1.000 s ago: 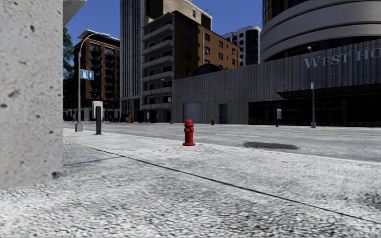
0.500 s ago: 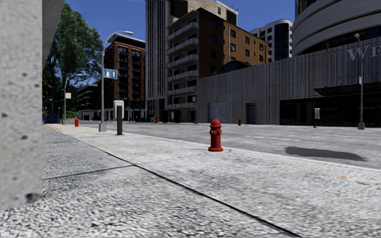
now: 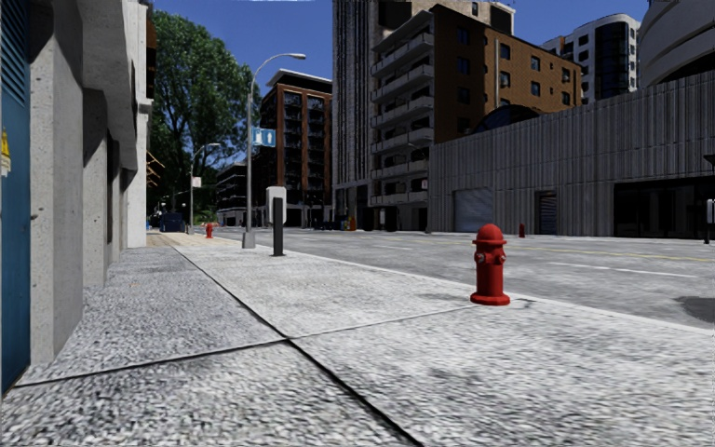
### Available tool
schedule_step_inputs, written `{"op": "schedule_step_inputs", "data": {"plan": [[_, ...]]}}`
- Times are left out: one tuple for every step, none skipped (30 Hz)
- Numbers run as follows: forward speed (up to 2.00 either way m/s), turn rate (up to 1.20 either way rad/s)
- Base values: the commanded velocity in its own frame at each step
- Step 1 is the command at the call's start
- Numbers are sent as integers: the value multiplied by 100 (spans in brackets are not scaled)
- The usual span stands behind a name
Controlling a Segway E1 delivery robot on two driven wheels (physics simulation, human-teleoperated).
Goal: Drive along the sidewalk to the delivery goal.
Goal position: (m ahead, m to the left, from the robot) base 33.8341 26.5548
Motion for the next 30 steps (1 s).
{"op": "schedule_step_inputs", "data": {"plan": [[200,46],[200,46],[200,46],[200,46],[200,46],[200,46],[200,46],[200,46],[200,46],[200,46],[200,46],[200,46],[200,46],[200,46],[200,46],[200,46],[200,46],[200,46],[200,46],[200,46],[200,46],[200,46],[200,46],[200,46],[200,46],[200,46],[200,46],[200,46],[200,46],[200,46]]}}
